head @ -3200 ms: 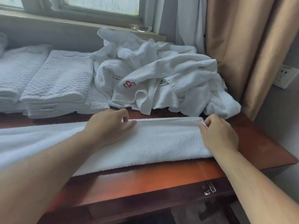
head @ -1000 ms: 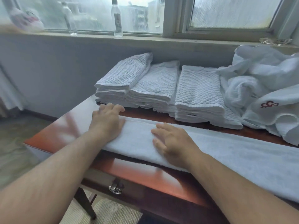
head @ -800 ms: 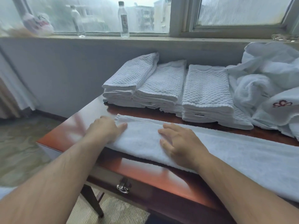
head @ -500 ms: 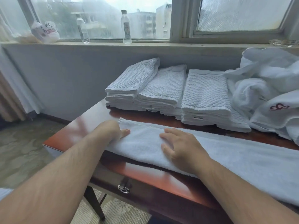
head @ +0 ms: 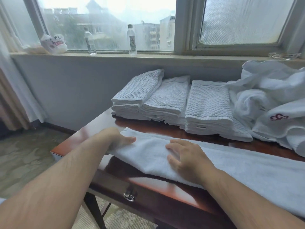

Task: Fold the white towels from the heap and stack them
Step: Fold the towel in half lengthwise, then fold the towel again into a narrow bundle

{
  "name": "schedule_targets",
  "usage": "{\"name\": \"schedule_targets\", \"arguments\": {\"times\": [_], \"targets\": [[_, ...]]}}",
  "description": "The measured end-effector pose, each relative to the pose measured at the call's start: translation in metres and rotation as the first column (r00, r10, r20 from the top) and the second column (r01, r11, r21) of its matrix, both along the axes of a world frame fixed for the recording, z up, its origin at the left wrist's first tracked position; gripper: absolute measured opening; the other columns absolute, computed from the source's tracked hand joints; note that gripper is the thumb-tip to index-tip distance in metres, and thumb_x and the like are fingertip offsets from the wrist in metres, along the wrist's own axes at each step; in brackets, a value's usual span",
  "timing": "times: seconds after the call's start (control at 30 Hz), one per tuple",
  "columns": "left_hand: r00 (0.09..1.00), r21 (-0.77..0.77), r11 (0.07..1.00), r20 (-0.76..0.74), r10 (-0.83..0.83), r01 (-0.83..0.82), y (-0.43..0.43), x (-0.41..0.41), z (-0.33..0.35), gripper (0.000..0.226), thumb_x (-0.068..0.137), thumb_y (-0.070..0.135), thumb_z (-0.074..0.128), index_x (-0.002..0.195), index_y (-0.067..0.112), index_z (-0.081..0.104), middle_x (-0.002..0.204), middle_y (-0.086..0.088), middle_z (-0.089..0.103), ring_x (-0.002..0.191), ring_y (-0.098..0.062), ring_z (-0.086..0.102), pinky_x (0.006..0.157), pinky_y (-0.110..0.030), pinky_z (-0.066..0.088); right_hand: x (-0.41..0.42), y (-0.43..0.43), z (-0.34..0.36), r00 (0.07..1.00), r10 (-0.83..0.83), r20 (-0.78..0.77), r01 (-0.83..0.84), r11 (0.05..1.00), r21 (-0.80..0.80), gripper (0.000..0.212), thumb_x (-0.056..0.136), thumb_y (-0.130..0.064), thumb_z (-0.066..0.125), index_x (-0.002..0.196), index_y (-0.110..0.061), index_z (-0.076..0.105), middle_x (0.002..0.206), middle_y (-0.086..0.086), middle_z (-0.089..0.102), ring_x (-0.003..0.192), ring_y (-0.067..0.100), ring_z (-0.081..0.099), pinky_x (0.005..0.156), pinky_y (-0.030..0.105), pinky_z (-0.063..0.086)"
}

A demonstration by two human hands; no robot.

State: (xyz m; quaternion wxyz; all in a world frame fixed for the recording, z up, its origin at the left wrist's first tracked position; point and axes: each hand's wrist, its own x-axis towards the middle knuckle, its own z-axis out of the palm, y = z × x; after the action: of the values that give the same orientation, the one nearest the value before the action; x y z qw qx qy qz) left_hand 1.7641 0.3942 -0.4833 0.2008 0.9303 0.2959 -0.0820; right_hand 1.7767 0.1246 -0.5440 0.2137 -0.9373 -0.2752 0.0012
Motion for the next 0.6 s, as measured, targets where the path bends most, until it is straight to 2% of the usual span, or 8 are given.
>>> {"name": "schedule_targets", "arguments": {"times": [0.07, 0.13, 0.2, 0.23, 0.3, 0.33, 0.43, 0.6], "targets": [[0.991, -0.279, 0.959, 0.106, 0.086, -0.053, 0.004, -0.001, 0.003, 0.058, 0.079, 0.059, 0.076, 0.099, 0.006, 0.066, 0.096, -0.010, 0.070, 0.074, -0.026, 0.063, 0.061, -0.028, 0.046, 0.002, -0.001, 0.004, 1.000, 0.020, -0.023, -0.019, 0.999, 0.031, 0.048, 0.095, -0.052, 0.045, 0.139, -0.032, 0.056, 0.150, -0.016, 0.046, 0.141, 0.007, 0.037, 0.117, 0.027, 0.025], [0.979, -0.456, 0.889, 0.157, 0.130, -0.045, 0.003, -0.004, 0.010, 0.044, 0.085, 0.046, 0.076, 0.108, 0.010, 0.068, 0.105, -0.008, 0.073, 0.079, -0.024, 0.067, 0.065, -0.028, 0.050, 0.004, -0.005, 0.012, 0.998, 0.017, -0.059, -0.009, 0.993, 0.120, 0.038, 0.097, -0.047, 0.053, 0.130, -0.030, 0.063, 0.137, -0.017, 0.055, 0.131, 0.004, 0.046, 0.107, 0.021, 0.032], [0.978, -0.556, 0.831, 0.180, 0.101, 0.016, -0.001, -0.005, 0.020, 0.027, 0.090, 0.036, 0.071, 0.107, 0.016, 0.070, 0.094, -0.002, 0.076, 0.074, -0.017, 0.070, 0.063, -0.025, 0.052, 0.006, -0.009, 0.024, 0.994, -0.038, -0.100, 0.062, 0.967, 0.247, 0.033, 0.096, -0.047, 0.056, 0.114, -0.025, 0.071, 0.120, -0.014, 0.066, 0.116, 0.006, 0.057, 0.096, 0.022, 0.042], [0.978, -0.593, 0.803, 0.197, 0.075, 0.058, -0.005, -0.007, 0.025, 0.021, 0.092, 0.034, 0.068, 0.106, 0.018, 0.071, 0.088, 0.002, 0.076, 0.071, -0.014, 0.070, 0.060, -0.023, 0.051, 0.007, -0.011, 0.032, 0.988, -0.056, -0.144, 0.100, 0.944, 0.315, 0.038, 0.094, -0.049, 0.055, 0.105, -0.017, 0.073, 0.108, -0.003, 0.072, 0.103, 0.011, 0.063, 0.090, 0.030, 0.049], [0.973, -0.627, 0.766, 0.229, 0.003, 0.145, -0.016, -0.010, 0.037, 0.017, 0.095, 0.031, 0.064, 0.103, 0.019, 0.072, 0.080, 0.007, 0.075, 0.064, -0.008, 0.068, 0.054, -0.019, 0.049, 0.004, -0.013, 0.045, 0.957, -0.028, -0.288, 0.165, 0.869, 0.466, 0.050, 0.095, -0.049, 0.055, 0.097, -0.002, 0.073, 0.094, 0.016, 0.073, 0.084, 0.026, 0.067, 0.088, 0.049, 0.053], [0.971, -0.614, 0.767, 0.232, -0.053, 0.188, -0.022, -0.012, 0.043, 0.016, 0.096, 0.030, 0.062, 0.101, 0.019, 0.072, 0.077, 0.008, 0.074, 0.062, -0.007, 0.066, 0.051, -0.018, 0.048, 0.001, -0.014, 0.050, 0.926, 0.011, -0.377, 0.207, 0.821, 0.533, 0.047, 0.098, -0.046, 0.056, 0.096, -0.003, 0.074, 0.091, 0.015, 0.074, 0.084, 0.027, 0.070, 0.090, 0.051, 0.055], [0.946, -0.531, 0.786, 0.241, -0.218, 0.316, -0.049, -0.014, 0.057, 0.018, 0.096, 0.026, 0.059, 0.096, 0.014, 0.072, 0.077, 0.003, 0.068, 0.070, -0.014, 0.061, 0.053, -0.020, 0.049, -0.007, -0.018, 0.057, 0.804, 0.111, -0.584, 0.351, 0.704, 0.617, 0.045, 0.102, -0.043, 0.053, 0.101, -0.003, 0.074, 0.093, 0.015, 0.077, 0.089, 0.029, 0.074, 0.087, 0.045, 0.059], [0.899, -0.496, 0.753, 0.300, -0.318, 0.432, -0.101, -0.016, 0.069, 0.018, 0.093, 0.026, 0.066, 0.076, 0.021, 0.065, 0.072, 0.003, 0.059, 0.062, -0.010, 0.054, 0.050, -0.018, 0.045, -0.021, -0.038, 0.064, 0.658, 0.215, -0.721, 0.522, 0.560, 0.643, 0.075, 0.087, -0.065, 0.052, 0.119, 0.002, 0.064, 0.108, 0.024, 0.073, 0.095, 0.039, 0.074, 0.075, 0.039, 0.058]]}}
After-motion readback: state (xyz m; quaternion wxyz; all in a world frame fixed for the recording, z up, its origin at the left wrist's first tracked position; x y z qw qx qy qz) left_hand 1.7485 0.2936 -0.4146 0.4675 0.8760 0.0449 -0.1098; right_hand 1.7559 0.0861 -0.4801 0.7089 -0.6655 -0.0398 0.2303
